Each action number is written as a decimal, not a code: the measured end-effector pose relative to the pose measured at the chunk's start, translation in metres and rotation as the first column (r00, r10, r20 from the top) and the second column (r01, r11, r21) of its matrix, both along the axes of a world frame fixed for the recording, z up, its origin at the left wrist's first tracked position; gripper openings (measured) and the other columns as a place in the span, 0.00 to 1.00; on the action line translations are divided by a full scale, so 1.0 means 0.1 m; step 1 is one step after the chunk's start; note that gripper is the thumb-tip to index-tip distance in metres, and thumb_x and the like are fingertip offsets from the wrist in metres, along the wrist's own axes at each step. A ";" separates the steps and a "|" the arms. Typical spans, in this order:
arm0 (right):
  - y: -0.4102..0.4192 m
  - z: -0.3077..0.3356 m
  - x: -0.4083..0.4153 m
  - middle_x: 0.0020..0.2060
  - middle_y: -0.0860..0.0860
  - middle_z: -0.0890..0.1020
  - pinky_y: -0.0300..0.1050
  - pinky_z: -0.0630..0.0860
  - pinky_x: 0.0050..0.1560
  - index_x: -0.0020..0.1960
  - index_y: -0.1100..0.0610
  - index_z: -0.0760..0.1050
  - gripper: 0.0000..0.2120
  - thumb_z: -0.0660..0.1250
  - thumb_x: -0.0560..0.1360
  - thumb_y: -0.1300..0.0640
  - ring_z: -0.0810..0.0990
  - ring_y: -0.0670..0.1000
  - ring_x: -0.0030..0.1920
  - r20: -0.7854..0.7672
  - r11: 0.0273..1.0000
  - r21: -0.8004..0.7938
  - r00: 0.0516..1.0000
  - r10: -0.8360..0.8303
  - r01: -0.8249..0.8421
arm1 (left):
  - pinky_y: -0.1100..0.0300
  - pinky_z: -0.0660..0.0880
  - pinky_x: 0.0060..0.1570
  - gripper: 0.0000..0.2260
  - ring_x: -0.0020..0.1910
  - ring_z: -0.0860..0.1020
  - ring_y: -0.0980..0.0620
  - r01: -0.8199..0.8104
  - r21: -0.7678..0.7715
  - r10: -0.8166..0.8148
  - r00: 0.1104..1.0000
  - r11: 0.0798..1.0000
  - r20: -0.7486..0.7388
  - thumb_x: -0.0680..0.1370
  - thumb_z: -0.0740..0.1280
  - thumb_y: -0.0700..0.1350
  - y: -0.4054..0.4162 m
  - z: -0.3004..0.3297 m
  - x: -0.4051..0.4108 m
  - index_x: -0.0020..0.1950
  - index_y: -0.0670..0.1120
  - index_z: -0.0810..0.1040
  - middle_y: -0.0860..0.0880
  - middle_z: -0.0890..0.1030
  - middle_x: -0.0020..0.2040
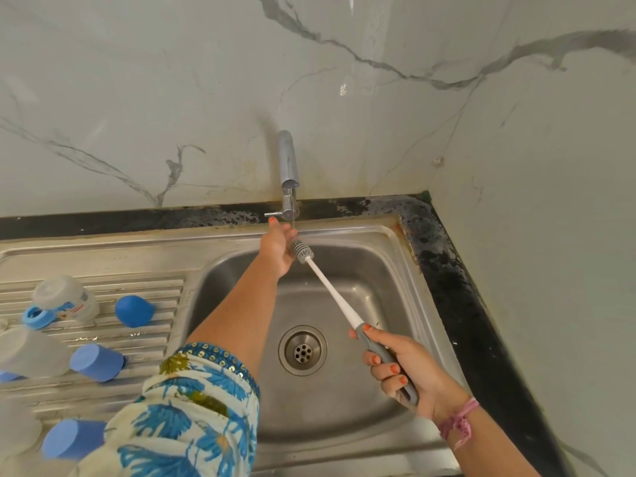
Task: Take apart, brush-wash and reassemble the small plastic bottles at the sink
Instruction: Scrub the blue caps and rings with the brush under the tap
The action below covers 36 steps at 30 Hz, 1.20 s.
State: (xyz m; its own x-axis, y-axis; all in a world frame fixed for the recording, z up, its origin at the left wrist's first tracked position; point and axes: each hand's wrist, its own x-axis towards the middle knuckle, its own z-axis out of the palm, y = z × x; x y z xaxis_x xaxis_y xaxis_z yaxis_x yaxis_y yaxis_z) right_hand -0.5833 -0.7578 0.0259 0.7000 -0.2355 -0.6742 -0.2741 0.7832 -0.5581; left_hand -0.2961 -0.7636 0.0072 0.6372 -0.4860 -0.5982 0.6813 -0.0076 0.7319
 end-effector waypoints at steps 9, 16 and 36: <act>-0.06 0.02 0.02 0.32 0.52 0.70 0.32 0.59 0.19 0.61 0.61 0.77 0.24 0.71 0.70 0.49 0.62 0.43 0.24 -0.022 0.999 -0.046 0.999 0.026 -0.027 | 0.45 0.58 0.74 0.21 0.76 0.61 0.48 -0.162 -0.192 0.155 0.987 0.968 -0.049 0.84 0.47 0.39 0.00 0.25 0.14 0.78 0.46 0.59 0.46 0.63 0.77; -0.02 0.08 0.09 0.31 0.52 0.74 0.34 0.60 0.21 0.59 0.63 0.77 0.17 0.67 0.77 0.51 0.65 0.44 0.24 -0.178 0.942 -0.329 0.984 0.002 -0.061 | 0.62 0.70 0.56 0.18 0.63 0.72 0.52 0.203 0.258 -0.318 0.767 0.944 0.558 0.84 0.53 0.42 -0.03 0.24 0.07 0.73 0.51 0.68 0.51 0.74 0.64; 0.21 0.21 -0.53 0.45 0.47 0.74 0.42 0.75 0.42 0.73 0.42 0.64 0.20 0.55 0.82 0.47 0.75 0.49 0.40 -0.626 -0.187 -0.734 0.758 -0.184 -0.653 | 0.69 0.69 0.53 0.08 0.53 0.81 0.49 0.140 0.778 -0.785 0.221 0.613 0.579 0.74 0.69 0.34 0.94 -0.20 -0.59 0.50 0.40 0.85 0.45 0.84 0.51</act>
